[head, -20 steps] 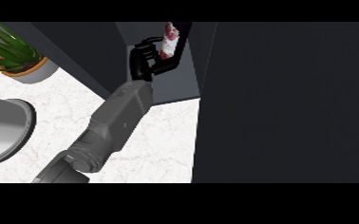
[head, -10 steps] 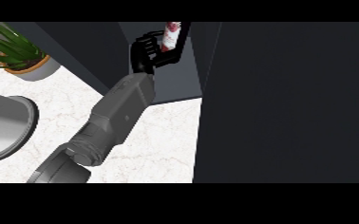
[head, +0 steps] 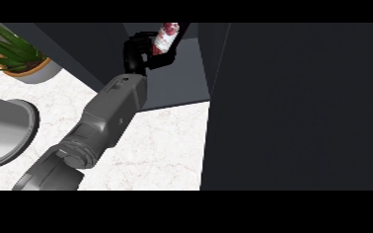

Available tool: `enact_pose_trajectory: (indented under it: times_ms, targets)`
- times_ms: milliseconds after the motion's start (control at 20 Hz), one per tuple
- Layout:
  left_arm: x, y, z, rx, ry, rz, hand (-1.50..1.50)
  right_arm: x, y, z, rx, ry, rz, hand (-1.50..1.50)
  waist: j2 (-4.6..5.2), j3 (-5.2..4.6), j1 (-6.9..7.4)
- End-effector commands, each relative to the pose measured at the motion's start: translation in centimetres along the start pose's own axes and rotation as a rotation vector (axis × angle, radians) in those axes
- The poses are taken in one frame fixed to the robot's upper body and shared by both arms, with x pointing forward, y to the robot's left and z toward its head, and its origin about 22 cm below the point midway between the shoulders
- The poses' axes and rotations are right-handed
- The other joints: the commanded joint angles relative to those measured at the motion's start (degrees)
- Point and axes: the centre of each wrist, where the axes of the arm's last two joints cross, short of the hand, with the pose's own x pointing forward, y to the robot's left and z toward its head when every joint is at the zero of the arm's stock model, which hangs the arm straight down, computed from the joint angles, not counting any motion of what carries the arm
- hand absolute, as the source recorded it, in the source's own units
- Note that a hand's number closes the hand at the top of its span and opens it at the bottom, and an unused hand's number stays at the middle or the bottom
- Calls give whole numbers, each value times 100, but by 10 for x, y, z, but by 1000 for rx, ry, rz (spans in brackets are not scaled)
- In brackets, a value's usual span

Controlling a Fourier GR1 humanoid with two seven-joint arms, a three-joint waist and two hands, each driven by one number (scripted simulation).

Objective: Pick up the wine, place it into the cabinet and close the cabinet

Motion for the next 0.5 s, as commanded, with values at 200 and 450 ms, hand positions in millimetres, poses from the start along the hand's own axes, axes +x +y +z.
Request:
enact_pose_trajectory:
  times_ms: [200,450]
  targets:
    - [-15,19,-3,89,-41,-196,150,6,5,2,25,-34,-10,-150,58,-17,-49]
    - [-13,28,-10,130,-10,-228,150,4,1,5,29,-23,2,-150,61,-7,-102]
